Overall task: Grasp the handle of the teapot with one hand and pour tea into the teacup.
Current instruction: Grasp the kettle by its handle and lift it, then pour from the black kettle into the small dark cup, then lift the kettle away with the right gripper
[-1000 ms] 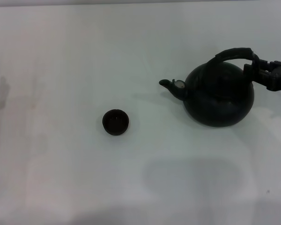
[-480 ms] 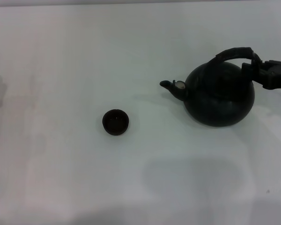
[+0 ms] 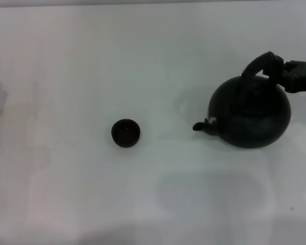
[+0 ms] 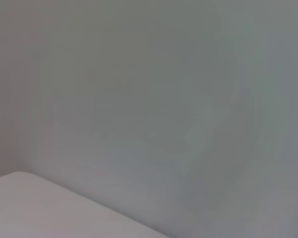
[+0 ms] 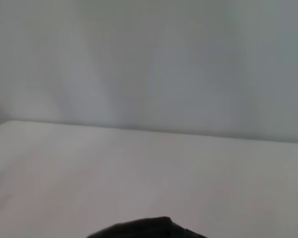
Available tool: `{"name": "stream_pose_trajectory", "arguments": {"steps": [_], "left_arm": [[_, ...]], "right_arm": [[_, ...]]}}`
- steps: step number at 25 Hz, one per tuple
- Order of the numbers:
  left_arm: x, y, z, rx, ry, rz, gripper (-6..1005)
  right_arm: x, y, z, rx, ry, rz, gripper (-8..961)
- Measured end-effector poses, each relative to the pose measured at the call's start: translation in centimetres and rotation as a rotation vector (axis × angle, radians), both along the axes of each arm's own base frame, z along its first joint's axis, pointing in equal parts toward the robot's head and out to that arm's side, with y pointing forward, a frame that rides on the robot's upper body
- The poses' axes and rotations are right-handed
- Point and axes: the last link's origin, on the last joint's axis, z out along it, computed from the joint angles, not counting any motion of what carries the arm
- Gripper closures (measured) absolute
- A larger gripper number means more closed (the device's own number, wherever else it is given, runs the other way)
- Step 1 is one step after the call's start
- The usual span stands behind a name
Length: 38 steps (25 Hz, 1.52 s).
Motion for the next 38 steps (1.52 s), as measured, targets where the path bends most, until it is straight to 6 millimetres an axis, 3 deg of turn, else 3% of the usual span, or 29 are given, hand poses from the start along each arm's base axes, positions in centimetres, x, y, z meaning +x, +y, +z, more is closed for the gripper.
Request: {"name": "stream_pose_trajectory", "arguments": {"steps": [8,18,38], "left_arm": [[0.1,0.2,0.0,0.0,0.0,-0.003,108],[-0.1,-0.1,0.0,0.0,0.0,0.003,108],[-0.1,-0.1,0.0,-0.001,0.0,0.004,108]], "right_arm": [[-3.6,2.0,-0.1,-0.009,-0.014,0.14,766],[-8.3,5.3,-3.2,0.029,-0.138,0.312,773],[-11.1,4.0,-7.8,0.093,-0.323,0.495,797]]}}
